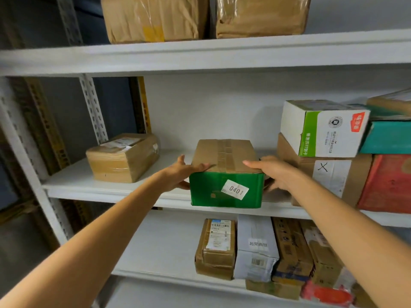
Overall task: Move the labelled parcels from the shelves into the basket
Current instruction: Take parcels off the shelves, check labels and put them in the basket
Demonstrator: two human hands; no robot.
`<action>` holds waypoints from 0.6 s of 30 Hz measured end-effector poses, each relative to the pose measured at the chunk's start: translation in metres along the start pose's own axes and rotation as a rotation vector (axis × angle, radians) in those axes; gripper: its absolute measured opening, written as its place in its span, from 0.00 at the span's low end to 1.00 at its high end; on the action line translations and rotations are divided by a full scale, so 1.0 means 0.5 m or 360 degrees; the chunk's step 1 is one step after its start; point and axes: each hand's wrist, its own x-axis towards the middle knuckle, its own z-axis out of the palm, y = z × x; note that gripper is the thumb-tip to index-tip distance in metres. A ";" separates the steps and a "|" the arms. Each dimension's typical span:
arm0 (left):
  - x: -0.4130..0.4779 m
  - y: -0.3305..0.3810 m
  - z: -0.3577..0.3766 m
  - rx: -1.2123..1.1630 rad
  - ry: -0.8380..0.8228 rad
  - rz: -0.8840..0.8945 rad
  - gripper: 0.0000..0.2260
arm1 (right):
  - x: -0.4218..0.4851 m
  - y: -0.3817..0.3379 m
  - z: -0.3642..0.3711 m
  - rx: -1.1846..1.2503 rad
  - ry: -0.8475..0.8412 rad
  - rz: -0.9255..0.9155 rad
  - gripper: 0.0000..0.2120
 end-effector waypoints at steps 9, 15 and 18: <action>-0.016 -0.043 -0.038 0.0197 -0.0333 0.0147 0.40 | -0.035 0.044 -0.019 0.0126 -0.0278 -0.0103 0.36; -0.047 -0.055 -0.012 0.0019 0.0045 0.0298 0.26 | -0.072 0.061 0.029 0.0178 0.0019 -0.0367 0.27; -0.067 -0.060 -0.031 -0.0083 0.0128 0.0497 0.29 | -0.093 0.066 0.043 0.0246 0.0178 -0.0701 0.24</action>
